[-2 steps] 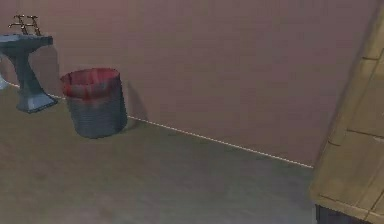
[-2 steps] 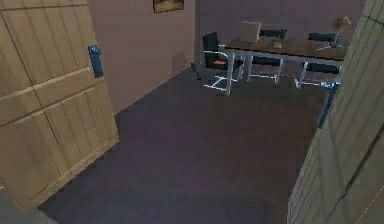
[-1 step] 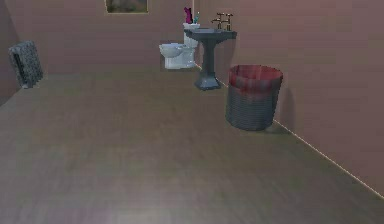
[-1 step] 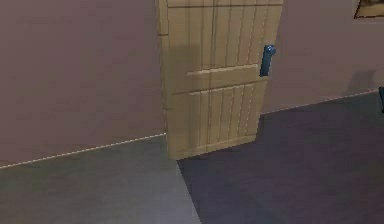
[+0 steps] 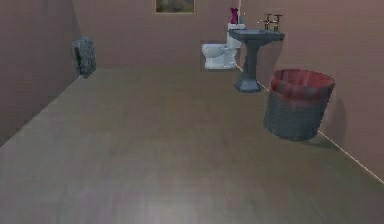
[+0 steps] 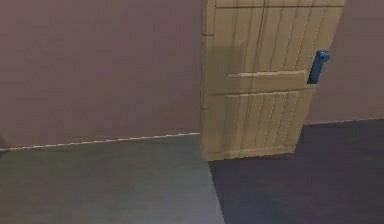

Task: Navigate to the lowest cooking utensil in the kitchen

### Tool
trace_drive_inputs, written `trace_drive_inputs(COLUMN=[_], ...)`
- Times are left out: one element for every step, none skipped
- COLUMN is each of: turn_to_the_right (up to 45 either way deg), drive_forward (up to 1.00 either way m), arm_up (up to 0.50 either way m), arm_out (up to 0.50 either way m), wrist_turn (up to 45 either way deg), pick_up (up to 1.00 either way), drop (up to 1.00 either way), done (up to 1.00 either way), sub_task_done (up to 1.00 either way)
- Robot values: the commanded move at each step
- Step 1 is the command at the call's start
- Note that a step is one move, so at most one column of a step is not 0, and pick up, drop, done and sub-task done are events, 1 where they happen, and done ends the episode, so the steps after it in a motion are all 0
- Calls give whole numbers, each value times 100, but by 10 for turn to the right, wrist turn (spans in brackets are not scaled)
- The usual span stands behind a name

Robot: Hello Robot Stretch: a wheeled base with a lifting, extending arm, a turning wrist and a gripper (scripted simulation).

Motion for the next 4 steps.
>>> trace_drive_inputs(turn_to_the_right=[0, -270, 0, -450], drive_forward=[5, 0, 15, 0], arm_up=[0, 0, 0, 0], arm_out=[0, 0, 0, 0], wrist_turn=[0, 0, 0, 0], pick_up=[0, 0, 0, 0], drop=[0, 0, 0, 0], done=[0, 0, 0, 0], sub_task_done=[0, 0, 0, 0])
